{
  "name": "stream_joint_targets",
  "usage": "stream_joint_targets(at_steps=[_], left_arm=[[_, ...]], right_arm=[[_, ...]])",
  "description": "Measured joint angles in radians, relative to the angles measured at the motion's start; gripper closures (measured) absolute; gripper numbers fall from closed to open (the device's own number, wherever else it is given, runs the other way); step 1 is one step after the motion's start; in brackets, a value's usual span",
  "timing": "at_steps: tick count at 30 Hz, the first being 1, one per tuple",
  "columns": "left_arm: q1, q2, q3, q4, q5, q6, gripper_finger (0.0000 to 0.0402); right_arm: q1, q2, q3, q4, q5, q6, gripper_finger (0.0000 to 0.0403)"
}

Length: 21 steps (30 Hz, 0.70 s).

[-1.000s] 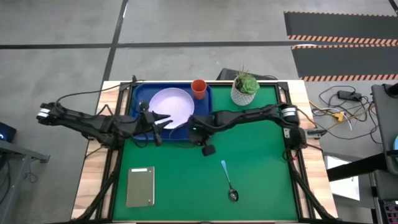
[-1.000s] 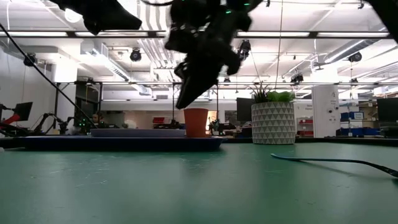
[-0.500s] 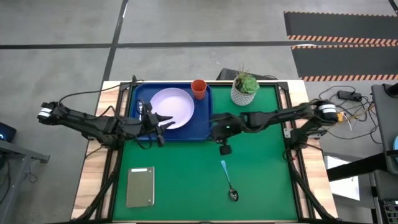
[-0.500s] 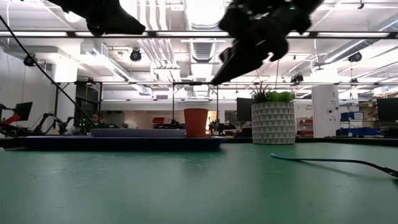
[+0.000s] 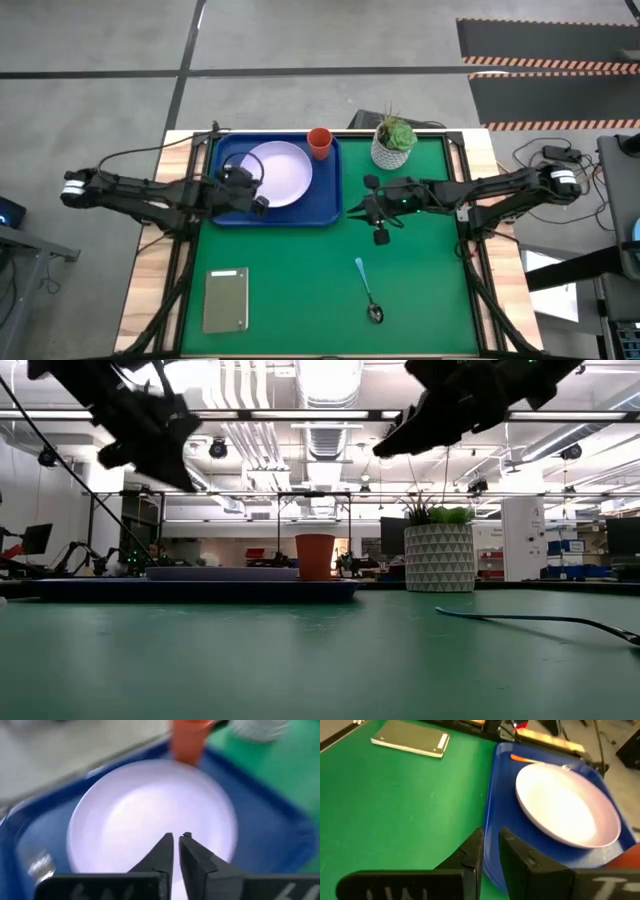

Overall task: Pick and place plate/cup/fork/spoon on tray
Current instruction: Adjust the orange fork

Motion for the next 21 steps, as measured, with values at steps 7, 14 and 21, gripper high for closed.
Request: stream_joint_targets(at_steps=[7,14,21], left_arm=[[0.211,0.035,0.001,-0.135,0.124,-0.072,0.0401],[0.414,0.117,0.004,-0.198,0.213,-0.040,0.0401],[0.608,0.228,0.021,-0.275,0.284,0.039,0.0401]], right_arm=[[0.010,-0.040,-0.002,-0.001,0.000,-0.049,0.0355],[0.013,-0.041,-0.002,-0.027,-0.001,-0.076,0.0355],[0.012,-0.041,-0.003,-0.035,-0.001,-0.114,0.0355]])
